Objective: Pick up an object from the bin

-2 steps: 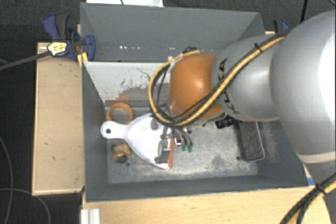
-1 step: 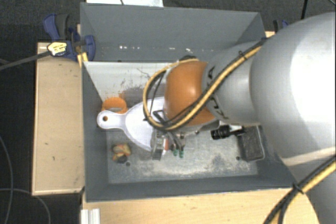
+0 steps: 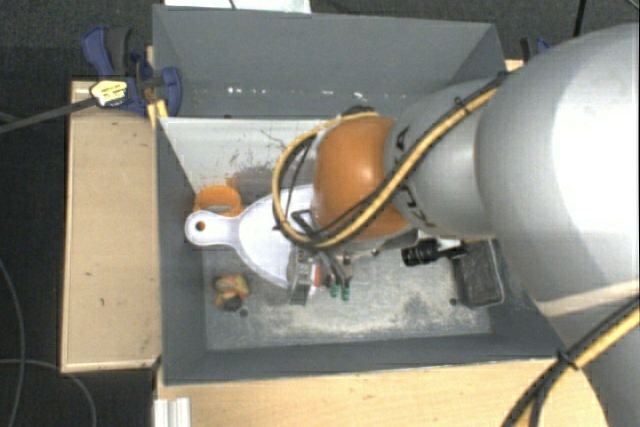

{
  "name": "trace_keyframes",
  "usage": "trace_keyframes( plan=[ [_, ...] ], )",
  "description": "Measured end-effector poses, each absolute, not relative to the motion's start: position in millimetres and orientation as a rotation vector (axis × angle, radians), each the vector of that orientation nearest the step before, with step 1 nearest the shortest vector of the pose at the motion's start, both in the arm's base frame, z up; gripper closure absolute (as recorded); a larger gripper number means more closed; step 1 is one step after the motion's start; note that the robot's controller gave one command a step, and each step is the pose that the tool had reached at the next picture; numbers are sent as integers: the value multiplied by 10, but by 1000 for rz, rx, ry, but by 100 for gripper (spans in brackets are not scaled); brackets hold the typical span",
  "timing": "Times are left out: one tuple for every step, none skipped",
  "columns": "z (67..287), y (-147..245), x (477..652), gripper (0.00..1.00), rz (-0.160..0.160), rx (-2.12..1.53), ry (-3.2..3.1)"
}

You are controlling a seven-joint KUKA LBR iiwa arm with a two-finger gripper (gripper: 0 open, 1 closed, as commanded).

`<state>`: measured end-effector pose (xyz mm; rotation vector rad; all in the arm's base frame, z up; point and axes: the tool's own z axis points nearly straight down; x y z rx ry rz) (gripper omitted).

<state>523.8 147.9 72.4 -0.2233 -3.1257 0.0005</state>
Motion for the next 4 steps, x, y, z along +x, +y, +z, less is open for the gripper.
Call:
trace_keyframes(
  plan=[
    [723, 1523, 5218, 100, 6, -206, -3132],
    [819, 1645, 5208, 100, 1, -185, -3137],
    [948, 1684, 5345, 100, -1, -161, -3139],
    [1241, 1809, 5337, 100, -2, -131, -3140]
  ],
)
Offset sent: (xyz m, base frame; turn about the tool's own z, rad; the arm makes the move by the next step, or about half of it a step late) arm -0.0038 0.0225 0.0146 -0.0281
